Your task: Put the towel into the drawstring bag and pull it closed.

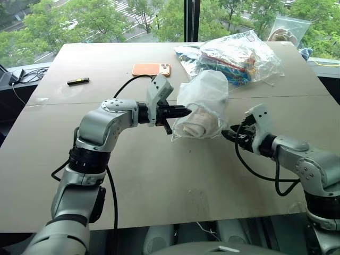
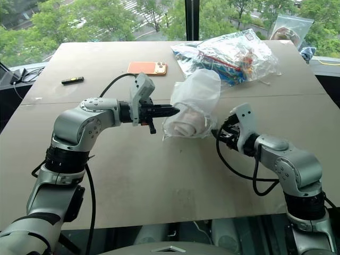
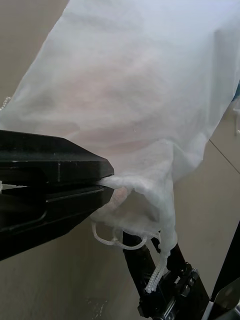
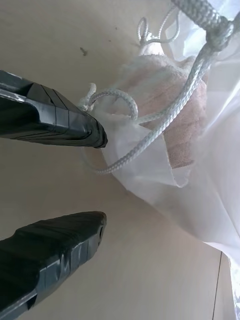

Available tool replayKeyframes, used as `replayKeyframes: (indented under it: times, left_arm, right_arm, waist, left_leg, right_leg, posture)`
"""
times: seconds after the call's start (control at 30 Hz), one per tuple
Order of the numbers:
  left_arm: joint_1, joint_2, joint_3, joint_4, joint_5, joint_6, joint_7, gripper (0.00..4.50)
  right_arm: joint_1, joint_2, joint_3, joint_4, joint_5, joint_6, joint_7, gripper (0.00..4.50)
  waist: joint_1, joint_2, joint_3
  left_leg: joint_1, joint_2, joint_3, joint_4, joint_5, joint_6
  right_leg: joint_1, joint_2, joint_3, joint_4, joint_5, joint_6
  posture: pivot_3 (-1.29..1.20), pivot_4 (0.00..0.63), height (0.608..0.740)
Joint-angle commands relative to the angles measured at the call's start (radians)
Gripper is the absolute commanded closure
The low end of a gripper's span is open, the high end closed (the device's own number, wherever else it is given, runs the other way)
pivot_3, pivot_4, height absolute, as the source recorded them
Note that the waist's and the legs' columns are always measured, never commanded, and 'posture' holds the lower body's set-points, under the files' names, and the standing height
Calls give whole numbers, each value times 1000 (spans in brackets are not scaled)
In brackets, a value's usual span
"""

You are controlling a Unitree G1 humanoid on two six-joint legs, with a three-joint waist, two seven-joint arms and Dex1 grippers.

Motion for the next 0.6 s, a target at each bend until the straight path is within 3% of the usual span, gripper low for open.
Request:
replayKeyframes:
  times: [0.03,0.1,0.13,0.2,0.3,0.47,0.6]
  left_arm:
    - [-16,0,12,-26,3,-27,-5,4500]
    - [-14,-2,11,-29,3,-28,-3,4500]
    - [-13,-4,10,-31,3,-29,-3,4500]
    - [-11,-7,7,-34,6,-31,-1,4500]
    - [-9,-10,5,-35,11,-37,0,4500]
    - [-12,-30,1,-15,25,-50,11,4500]
    - [-16,-55,34,16,9,-32,27,4500]
  right_arm:
    - [-25,17,20,27,-43,-50,-22,2304]
    - [-33,31,33,54,-73,-67,-39,2304]
    - [-37,37,41,71,-98,-82,-55,2534]
    - [-40,40,54,90,-138,-95,-79,3088]
    - [-34,35,52,76,-158,-82,-89,4428]
    - [-10,-4,10,-18,-148,-31,-81,4428]
    - [-4,-137,28,-128,-217,56,-114,4428]
  waist:
    - [-1,0,0]
    - [0,0,0]
    - [0,0,0]
    - [0,0,0]
    - [0,0,0]
    - [2,0,0]
    - [2,0,0]
  left_leg:
    - [0,0,0,0,0,0]
    - [0,0,0,0,0,0]
    - [0,0,0,0,0,0]
    - [0,0,0,0,0,0]
    - [0,0,0,0,0,-1]
    - [0,0,0,0,0,-1]
    - [0,0,0,0,0,0]
  right_leg:
    - [0,0,0,0,0,0]
    - [0,0,0,0,0,0]
    - [0,0,0,0,0,0]
    - [0,0,0,0,0,0]
    - [0,0,0,0,0,0]
    - [0,0,0,0,0,0]
    - [0,0,0,0,0,0]
  posture:
    - [0,150,740]
    - [0,150,740]
    - [0,150,740]
    - [0,150,740]
    - [0,150,740]
    - [0,150,740]
    - [0,150,740]
